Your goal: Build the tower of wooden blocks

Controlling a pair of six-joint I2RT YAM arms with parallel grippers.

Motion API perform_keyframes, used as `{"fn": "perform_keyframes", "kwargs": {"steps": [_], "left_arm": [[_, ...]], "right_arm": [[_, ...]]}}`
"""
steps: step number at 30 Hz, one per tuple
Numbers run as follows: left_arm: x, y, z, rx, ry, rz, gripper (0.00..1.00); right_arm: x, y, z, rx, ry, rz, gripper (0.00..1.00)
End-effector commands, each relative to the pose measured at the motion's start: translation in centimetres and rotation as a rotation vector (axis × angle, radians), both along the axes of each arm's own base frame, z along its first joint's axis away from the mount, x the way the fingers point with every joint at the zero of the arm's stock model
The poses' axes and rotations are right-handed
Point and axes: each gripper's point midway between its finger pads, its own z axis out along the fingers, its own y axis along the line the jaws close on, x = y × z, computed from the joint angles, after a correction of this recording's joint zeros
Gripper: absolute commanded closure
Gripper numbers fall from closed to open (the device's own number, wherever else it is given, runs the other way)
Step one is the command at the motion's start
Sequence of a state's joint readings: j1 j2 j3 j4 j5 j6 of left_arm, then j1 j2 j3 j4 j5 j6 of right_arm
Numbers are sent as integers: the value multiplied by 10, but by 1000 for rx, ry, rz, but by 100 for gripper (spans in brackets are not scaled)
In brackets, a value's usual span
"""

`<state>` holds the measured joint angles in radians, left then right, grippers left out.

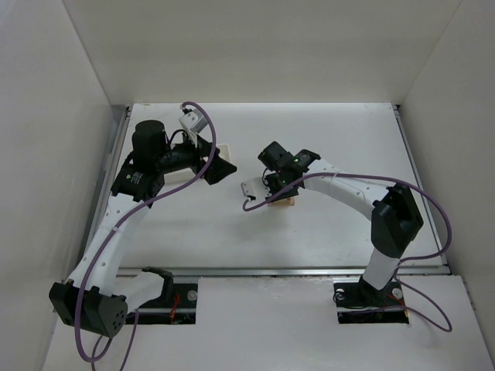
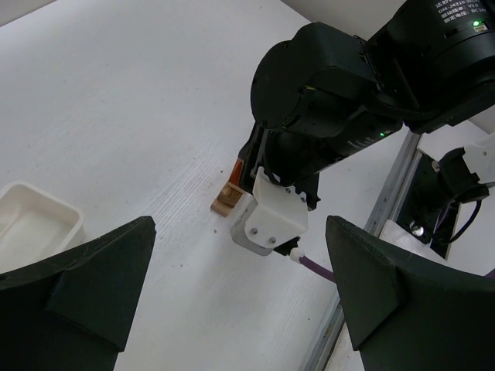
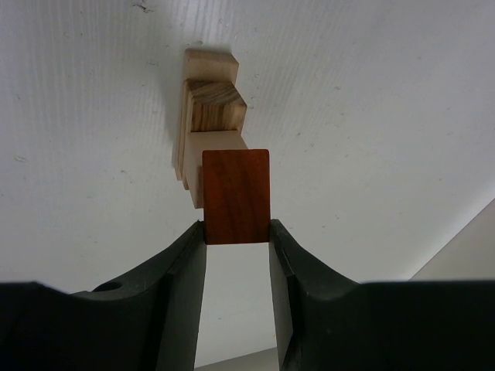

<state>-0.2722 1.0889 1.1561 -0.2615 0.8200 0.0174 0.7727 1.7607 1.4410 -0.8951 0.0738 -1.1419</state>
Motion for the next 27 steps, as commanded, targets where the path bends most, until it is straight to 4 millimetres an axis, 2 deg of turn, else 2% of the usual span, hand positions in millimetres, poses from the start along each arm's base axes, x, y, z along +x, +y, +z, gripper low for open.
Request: {"fn": "perform_keyframes", "kwargs": {"steps": [1, 15, 27], "left_arm": [[-6, 0, 23, -35, -89, -23, 9], [-4, 2, 23, -34, -89, -14, 9], [-4, 2, 23, -34, -89, -14, 9]], "right_arm": [[11, 13, 8, 58, -29, -14, 95], [8, 10, 4, 45, -16, -15, 95], [7, 2, 12, 33, -40, -25, 98]]}}
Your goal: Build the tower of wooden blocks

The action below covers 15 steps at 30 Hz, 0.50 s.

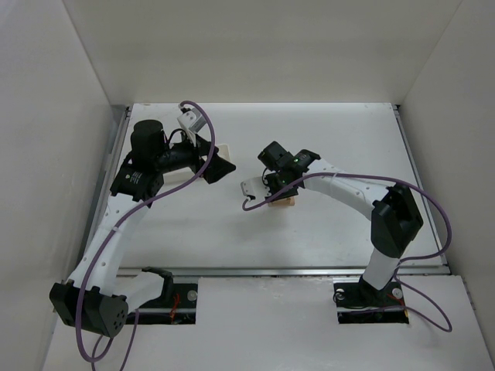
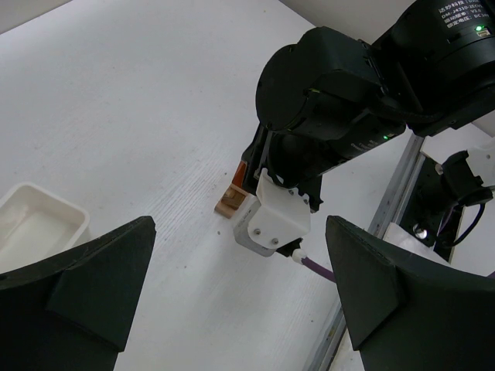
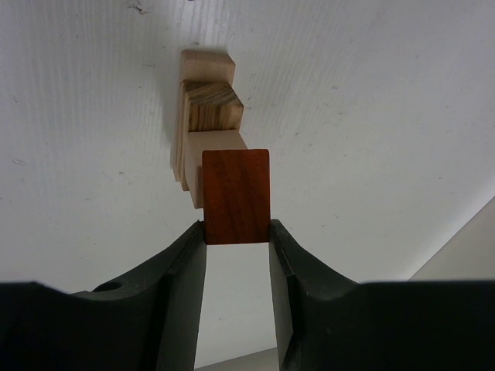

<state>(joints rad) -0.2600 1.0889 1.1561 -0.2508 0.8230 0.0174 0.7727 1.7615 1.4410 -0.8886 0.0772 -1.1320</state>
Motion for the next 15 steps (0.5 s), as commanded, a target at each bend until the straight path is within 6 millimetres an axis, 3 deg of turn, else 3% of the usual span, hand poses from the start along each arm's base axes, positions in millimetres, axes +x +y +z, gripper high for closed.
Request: {"fn": "perform_keyframes", "kwargs": {"steps": [1, 15], "left_arm": [[-7, -1, 21, -30, -79, -23, 9], [-7, -1, 21, -30, -79, -23, 9]], "right_arm": [[6, 2, 16, 34, -43, -14, 98], [4, 7, 24, 53, -50, -2, 99]]}}
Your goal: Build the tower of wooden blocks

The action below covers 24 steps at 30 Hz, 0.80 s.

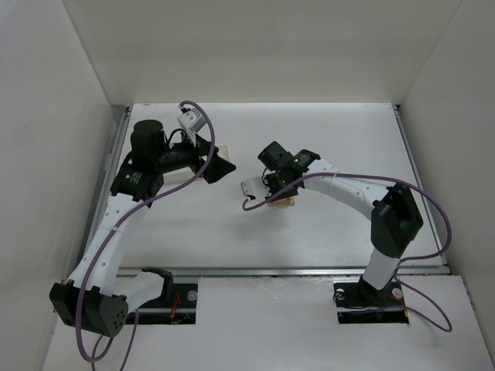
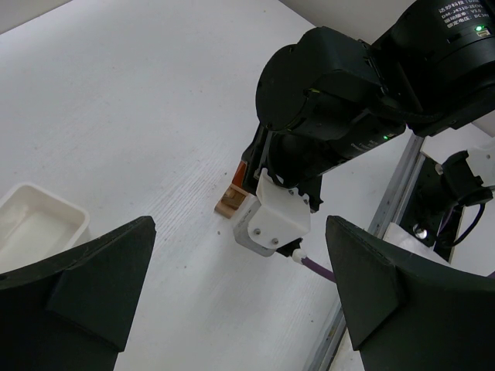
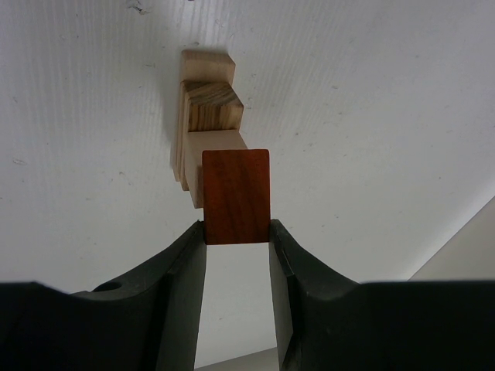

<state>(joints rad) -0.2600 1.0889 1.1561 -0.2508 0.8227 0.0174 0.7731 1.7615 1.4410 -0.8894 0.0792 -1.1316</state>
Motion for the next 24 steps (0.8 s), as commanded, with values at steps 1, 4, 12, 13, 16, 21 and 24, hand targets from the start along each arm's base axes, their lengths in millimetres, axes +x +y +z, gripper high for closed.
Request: {"fn": "perform_keyframes", "kwargs": {"steps": [1, 4, 12, 13, 16, 21, 24], "left_arm": [[-7, -1, 21, -30, -79, -23, 9], [-9, -2, 21, -37, -70, -31, 9], [-9, -2, 21, -37, -70, -31, 9], [-9, -2, 21, -37, -70, -31, 9], [-9, -2, 21, -37, -70, -31, 9], [-9, -2, 21, -37, -70, -31, 9], [-9, -2, 21, -37, -70, -31, 9]], "right_arm": [[5, 8, 24, 55, -49, -1, 99], [5, 8, 26, 55, -49, -1, 99], [1, 12, 31, 85, -36, 2, 99], [1, 12, 31, 85, -36, 2, 99], [1, 12, 31, 85, -36, 2, 99], [-1, 10, 28, 77, -28, 2, 99], [-3, 13, 28, 77, -28, 11, 99]]}}
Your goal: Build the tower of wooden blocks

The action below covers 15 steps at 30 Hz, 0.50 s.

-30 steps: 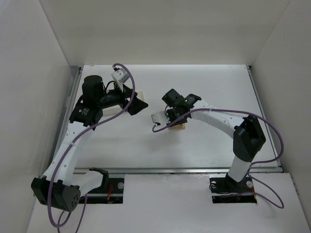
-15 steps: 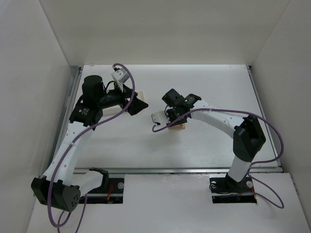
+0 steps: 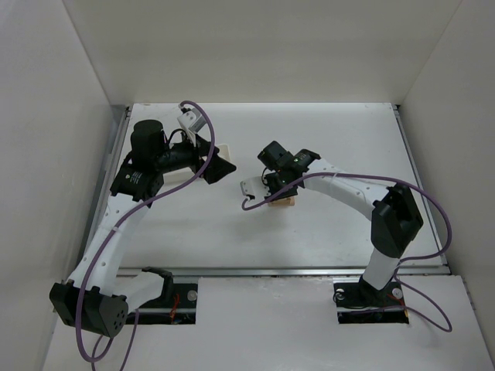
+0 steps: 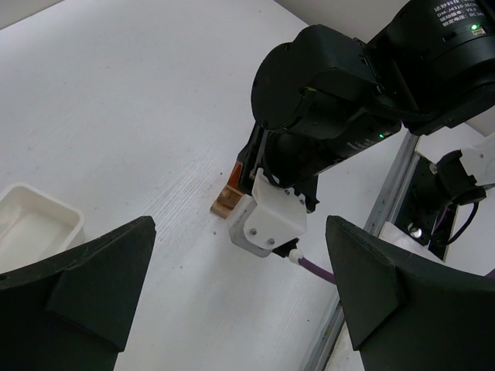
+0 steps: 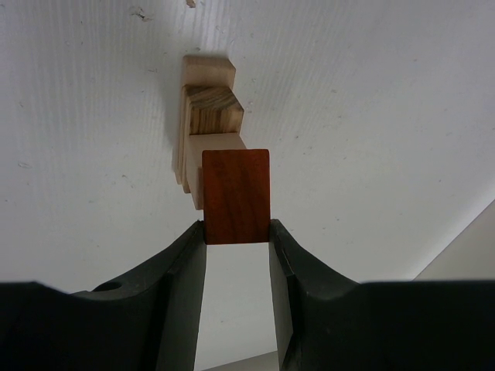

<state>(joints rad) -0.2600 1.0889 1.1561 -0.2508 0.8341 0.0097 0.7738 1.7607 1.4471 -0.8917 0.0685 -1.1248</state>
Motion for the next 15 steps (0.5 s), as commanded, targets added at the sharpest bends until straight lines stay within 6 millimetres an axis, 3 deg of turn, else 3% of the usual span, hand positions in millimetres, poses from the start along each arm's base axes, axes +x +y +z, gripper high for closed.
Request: {"fn": "perform_keyframes", "kwargs": {"steps": [1, 15], "left_arm": [[-7, 0, 21, -30, -78, -21, 9], [-7, 0, 21, -30, -78, -21, 9]], "right_arm": [[-5, 8, 22, 52, -20, 12, 99], [-7, 6, 26, 59, -26, 12, 100]]}}
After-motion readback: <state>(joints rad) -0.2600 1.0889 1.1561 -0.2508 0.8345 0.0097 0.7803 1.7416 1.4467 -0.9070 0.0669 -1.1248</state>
